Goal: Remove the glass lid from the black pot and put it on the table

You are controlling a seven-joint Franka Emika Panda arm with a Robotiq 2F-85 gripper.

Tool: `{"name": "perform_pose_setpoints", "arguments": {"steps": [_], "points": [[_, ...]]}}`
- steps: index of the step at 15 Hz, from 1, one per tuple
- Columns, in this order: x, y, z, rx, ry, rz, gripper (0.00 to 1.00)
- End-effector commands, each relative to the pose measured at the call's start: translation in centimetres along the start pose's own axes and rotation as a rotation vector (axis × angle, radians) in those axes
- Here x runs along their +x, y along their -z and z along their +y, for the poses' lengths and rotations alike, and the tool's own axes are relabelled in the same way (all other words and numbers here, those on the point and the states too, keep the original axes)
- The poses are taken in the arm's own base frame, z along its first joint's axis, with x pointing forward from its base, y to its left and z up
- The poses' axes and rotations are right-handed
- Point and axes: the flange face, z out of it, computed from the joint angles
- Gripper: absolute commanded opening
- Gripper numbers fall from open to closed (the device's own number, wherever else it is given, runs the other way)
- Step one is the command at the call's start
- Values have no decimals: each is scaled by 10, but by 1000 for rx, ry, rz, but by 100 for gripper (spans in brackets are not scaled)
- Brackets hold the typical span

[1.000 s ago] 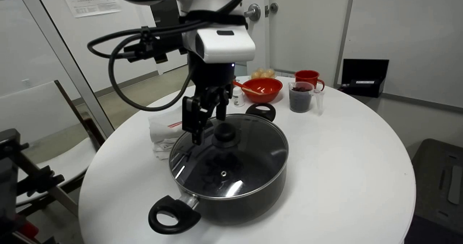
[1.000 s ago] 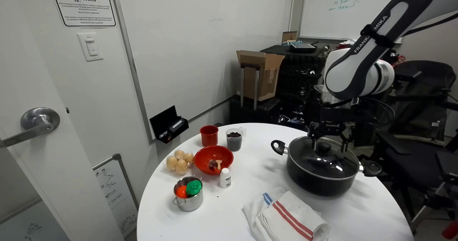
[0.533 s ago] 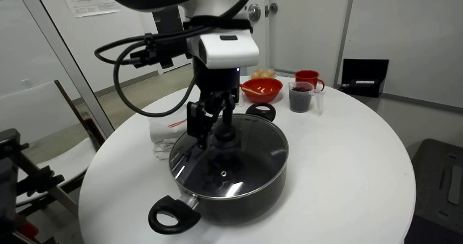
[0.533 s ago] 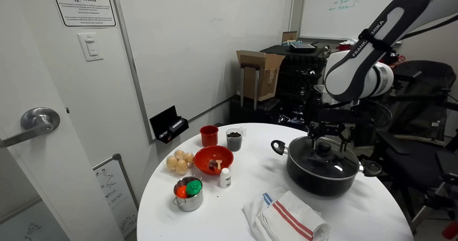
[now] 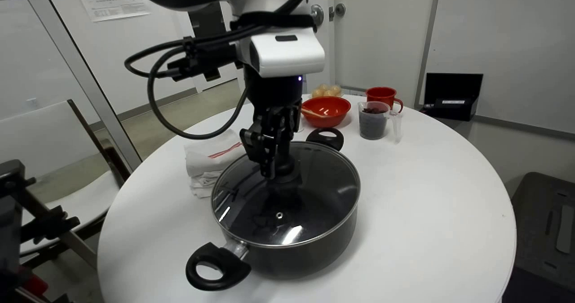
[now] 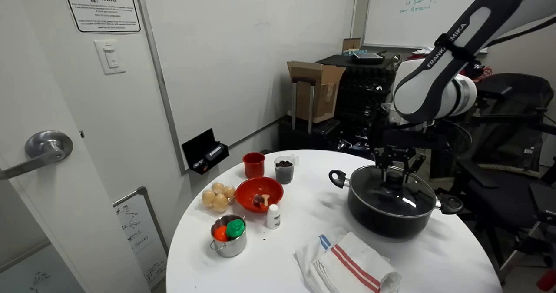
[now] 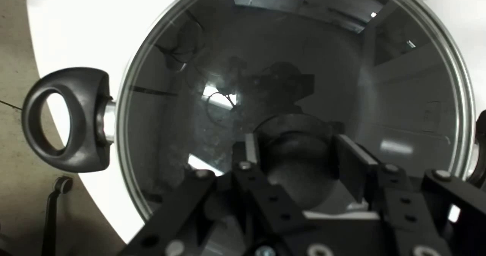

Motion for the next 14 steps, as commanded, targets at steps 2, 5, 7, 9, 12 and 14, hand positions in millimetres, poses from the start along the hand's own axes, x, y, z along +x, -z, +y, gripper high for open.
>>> {"name": "perform_pose_setpoints", "arguments": {"steps": [2,5,7,9,12,14], "points": [[-3,6,-1,28,-16,42,26],[-11,17,4,54,-6,65,26],[-18,26,10,72,4,95,26],[-27,36,16,93,14,129,26],[-40,52,23,120,38,170,26],[-49,63,25,134,67,187,26]]}}
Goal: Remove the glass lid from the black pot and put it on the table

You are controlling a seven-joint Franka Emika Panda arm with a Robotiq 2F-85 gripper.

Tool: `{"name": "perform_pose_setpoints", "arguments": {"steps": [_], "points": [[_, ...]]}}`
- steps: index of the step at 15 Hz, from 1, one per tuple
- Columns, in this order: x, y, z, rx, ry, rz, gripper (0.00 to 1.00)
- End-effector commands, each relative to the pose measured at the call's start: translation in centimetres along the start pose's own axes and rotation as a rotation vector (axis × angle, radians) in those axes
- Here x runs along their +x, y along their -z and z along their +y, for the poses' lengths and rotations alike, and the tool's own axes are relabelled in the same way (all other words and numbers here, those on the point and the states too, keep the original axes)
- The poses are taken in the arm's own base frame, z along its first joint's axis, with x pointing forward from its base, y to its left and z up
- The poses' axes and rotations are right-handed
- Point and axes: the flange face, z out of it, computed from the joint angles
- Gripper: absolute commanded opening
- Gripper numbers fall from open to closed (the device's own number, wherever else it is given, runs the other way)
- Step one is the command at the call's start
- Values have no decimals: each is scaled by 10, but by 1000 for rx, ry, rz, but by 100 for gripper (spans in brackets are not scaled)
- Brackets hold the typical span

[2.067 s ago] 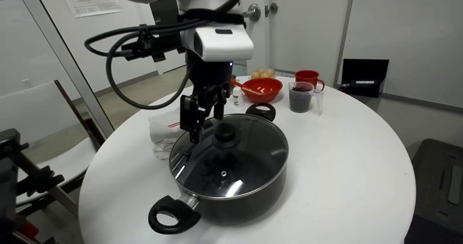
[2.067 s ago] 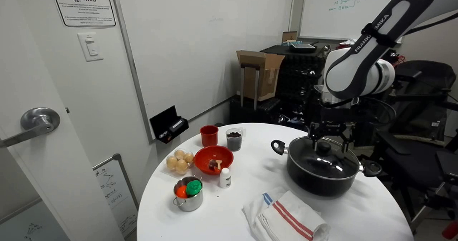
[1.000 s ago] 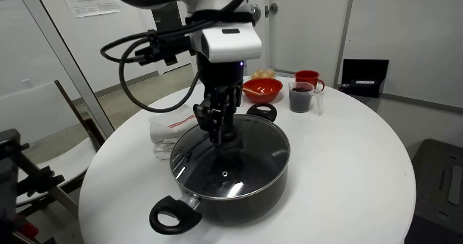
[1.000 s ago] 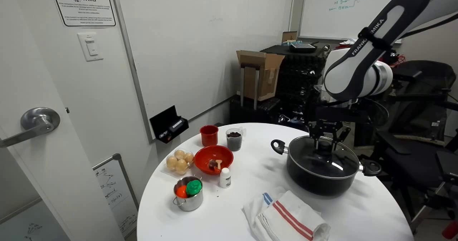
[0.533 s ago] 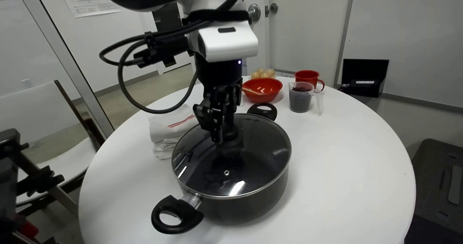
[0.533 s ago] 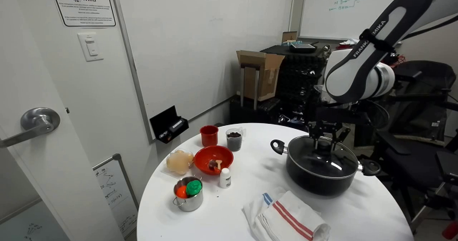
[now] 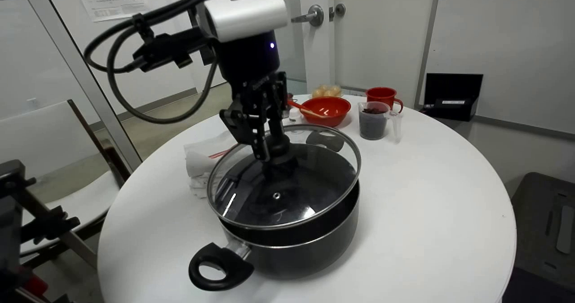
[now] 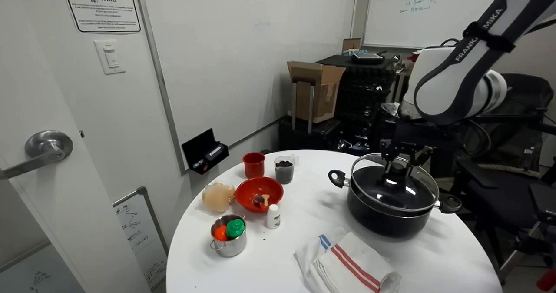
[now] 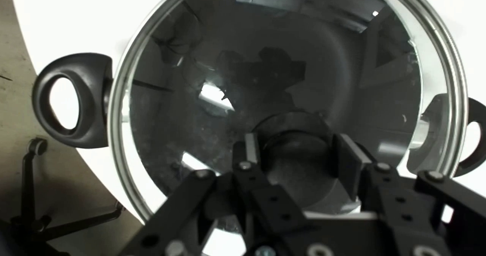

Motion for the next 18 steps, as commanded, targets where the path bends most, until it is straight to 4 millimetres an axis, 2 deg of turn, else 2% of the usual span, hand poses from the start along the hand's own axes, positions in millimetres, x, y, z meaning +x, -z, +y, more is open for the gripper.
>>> {"name": "perform_pose_setpoints", "arguments": {"steps": [1,4,8,13,18], "points": [[-17,39,3,49,41,46,26],[-30,58,-11,54,138,68,26],[-56,87,-47,47,310,124,26],[-112,114,-99,10,554,161,26],[-169,127,-143,-47,809,146,26]]}}
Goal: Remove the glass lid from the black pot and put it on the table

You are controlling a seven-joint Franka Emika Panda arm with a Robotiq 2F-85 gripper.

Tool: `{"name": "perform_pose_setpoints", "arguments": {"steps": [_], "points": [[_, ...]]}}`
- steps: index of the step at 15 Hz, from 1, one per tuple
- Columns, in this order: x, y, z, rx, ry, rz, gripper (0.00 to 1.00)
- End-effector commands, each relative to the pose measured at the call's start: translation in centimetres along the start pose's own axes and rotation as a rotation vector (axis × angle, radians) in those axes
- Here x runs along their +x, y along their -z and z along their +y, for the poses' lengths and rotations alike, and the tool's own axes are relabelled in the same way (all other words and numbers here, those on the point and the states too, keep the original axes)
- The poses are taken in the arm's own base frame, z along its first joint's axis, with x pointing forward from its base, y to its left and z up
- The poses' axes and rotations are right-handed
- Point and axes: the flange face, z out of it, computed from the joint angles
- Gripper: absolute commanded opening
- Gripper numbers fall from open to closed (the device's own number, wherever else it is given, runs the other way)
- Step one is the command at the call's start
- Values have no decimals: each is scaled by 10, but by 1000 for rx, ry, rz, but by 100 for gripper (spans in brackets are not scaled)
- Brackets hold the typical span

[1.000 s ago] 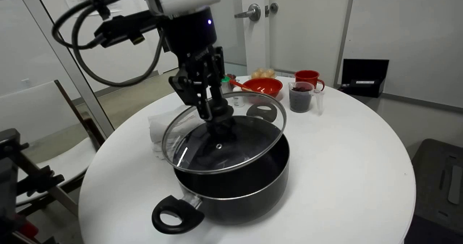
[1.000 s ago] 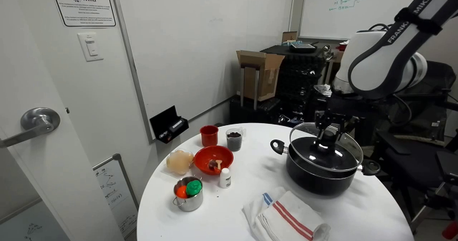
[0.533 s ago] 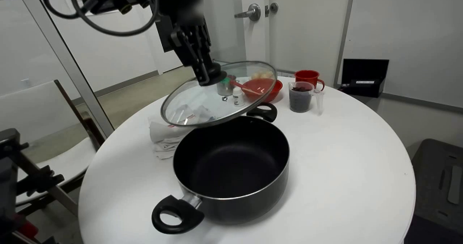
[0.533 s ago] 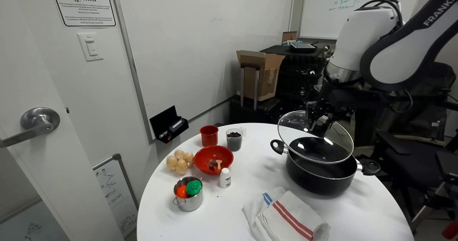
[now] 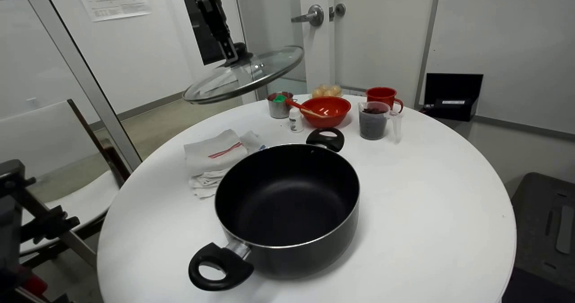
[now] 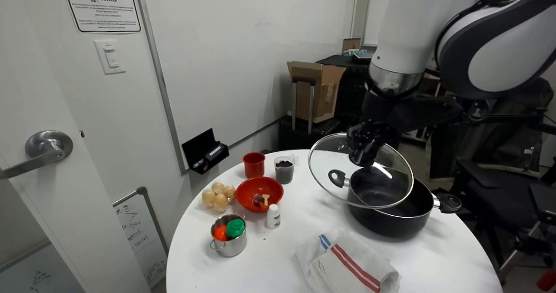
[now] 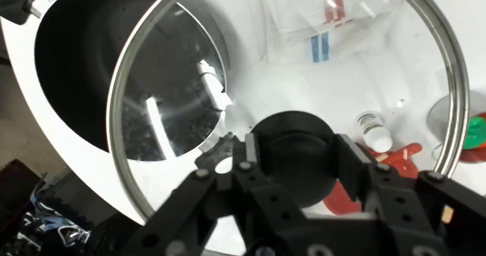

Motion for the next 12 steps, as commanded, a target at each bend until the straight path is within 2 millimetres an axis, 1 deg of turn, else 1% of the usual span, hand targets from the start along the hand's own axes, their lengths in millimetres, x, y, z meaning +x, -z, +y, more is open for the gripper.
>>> {"name": "perform_pose_setpoints", "arguments": {"steps": [1,4,7,10,12], "points": [[-2,21,-41,-33,183,-15,26],[-10,23,-73,-91,311,-72,26],[-13,14,-101,-157,399,-115,26],[-13,-2,-126,-186,461,-132,26],[-13,-19,-140,-175,490,-151,26]]}}
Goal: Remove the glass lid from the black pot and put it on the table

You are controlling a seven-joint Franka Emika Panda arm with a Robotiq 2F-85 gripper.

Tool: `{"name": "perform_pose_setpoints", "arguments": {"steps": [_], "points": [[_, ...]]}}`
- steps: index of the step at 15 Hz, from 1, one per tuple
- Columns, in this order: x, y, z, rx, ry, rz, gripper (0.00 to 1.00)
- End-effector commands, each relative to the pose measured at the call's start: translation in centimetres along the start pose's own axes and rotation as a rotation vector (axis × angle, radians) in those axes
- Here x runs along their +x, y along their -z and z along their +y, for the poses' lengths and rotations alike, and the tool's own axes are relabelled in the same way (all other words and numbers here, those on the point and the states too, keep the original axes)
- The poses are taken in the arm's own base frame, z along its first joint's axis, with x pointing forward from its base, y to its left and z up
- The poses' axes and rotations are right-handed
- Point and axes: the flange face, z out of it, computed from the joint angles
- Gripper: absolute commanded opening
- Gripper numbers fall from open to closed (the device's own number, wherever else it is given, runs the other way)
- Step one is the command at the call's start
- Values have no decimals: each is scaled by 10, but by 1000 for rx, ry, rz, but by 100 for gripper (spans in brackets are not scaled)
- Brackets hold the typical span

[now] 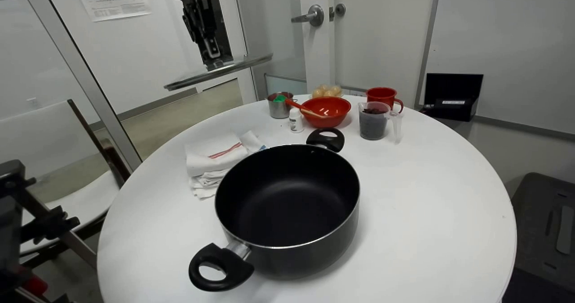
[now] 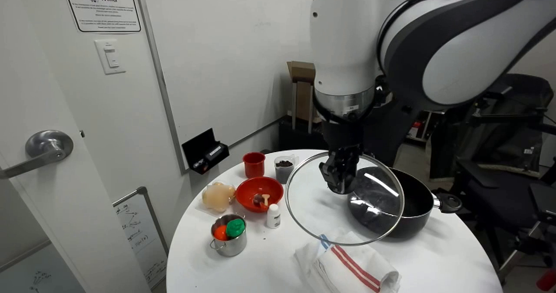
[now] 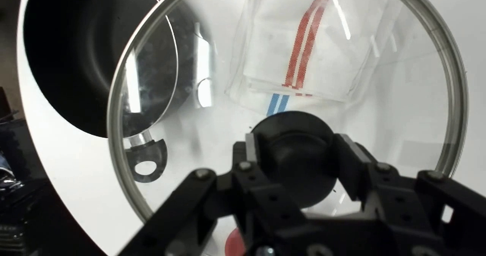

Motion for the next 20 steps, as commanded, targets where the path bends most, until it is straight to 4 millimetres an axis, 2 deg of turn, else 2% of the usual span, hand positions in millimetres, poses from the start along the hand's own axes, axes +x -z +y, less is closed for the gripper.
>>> {"name": "perform_pose_setpoints", "arguments": {"steps": [1,10,17,20], "points": [[26,-14,-25,-9,75,-14,26],[42,-98,-64,-12,212,-66,26],[40,-131,-101,12,314,-89,26],[38,-142,-110,53,374,-120,26]]}}
